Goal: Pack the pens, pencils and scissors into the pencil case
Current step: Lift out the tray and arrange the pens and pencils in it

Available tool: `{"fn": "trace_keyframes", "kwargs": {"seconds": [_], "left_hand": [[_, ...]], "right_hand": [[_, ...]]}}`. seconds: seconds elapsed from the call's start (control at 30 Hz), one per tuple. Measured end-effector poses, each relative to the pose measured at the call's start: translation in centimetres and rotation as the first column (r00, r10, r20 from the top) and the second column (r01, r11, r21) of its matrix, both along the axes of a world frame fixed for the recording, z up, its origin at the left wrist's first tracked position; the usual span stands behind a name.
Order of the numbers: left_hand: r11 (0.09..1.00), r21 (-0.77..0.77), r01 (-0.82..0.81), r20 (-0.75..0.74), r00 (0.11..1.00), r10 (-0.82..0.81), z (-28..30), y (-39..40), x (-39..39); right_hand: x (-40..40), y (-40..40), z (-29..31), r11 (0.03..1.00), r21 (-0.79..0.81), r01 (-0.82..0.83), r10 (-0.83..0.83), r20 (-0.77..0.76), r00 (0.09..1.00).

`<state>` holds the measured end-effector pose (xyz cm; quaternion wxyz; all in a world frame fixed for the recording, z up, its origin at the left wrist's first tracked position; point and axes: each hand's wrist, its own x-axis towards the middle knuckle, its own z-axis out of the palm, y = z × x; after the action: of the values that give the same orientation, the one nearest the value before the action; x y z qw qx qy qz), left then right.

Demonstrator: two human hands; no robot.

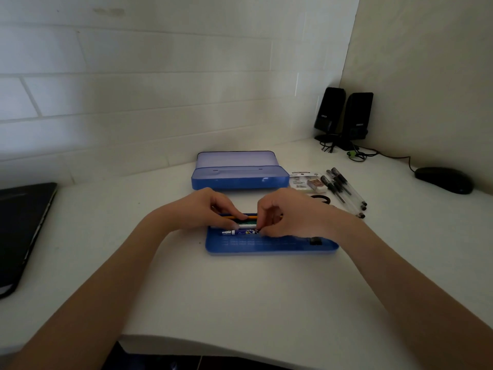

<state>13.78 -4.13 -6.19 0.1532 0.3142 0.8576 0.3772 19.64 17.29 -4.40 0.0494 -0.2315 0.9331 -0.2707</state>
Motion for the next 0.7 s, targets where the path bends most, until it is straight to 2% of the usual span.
{"fn": "trace_keyframes", "kwargs": {"seconds": [0.43,0.7], "left_hand": [[1.000,-0.010,-0.005,0.013,1.000,0.005,0.0,-0.1,0.0],[0.999,-0.044,-0.009,0.027,1.000,0.010,0.1,-0.3,0.0]], "right_hand": [[0.0,-1.5,-1.2,0.999,0.001,0.045,-0.045,-0.134,0.990],[-0.1,-1.3,-1.4,0.999,-0.009,0.047,-0.048,-0.120,0.992]]}}
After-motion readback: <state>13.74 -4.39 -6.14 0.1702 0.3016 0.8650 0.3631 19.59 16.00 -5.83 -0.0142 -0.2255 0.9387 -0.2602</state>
